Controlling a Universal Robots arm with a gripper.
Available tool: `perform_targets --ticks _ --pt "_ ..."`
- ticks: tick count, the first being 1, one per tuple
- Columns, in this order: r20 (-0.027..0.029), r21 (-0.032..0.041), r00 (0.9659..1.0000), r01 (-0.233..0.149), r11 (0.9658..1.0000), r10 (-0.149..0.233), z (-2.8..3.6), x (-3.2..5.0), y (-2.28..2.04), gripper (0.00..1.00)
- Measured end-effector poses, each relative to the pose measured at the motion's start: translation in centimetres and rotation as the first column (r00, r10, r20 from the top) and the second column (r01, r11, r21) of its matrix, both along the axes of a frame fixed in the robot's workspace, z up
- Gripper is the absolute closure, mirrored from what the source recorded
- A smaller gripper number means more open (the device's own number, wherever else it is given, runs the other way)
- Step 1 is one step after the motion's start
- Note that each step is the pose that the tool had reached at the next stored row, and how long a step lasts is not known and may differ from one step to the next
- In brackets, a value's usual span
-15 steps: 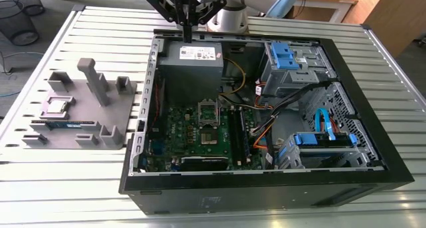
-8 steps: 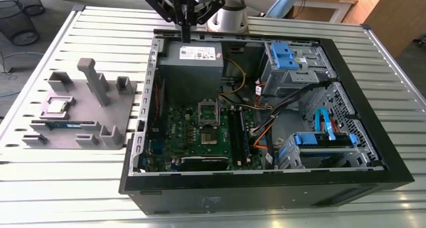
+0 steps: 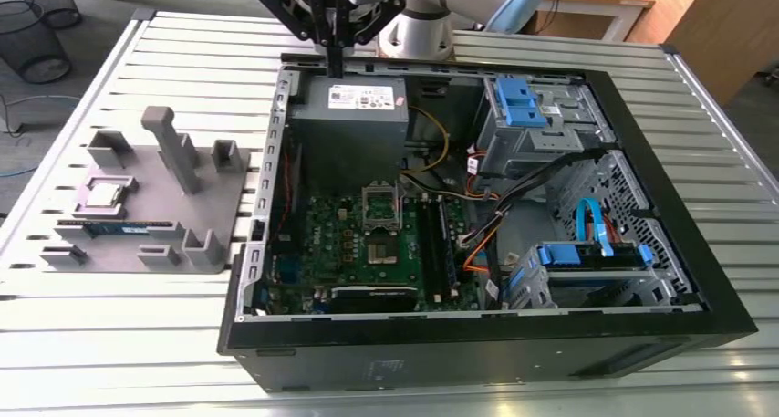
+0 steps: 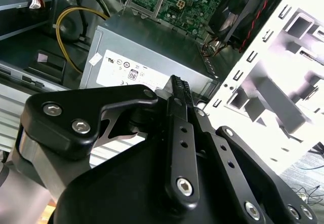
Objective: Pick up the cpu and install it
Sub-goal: 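Reach for the cpu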
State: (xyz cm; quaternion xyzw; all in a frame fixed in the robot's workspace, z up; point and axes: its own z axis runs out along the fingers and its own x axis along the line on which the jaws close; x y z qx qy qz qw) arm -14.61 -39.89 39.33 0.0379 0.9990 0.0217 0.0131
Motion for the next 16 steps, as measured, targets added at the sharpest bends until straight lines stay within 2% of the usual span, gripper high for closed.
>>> perform_targets --ticks 16 --pt "0.0 0.0 1.0 0.0 1.0 0.0 0.0 -1.19 0.0 0.89"
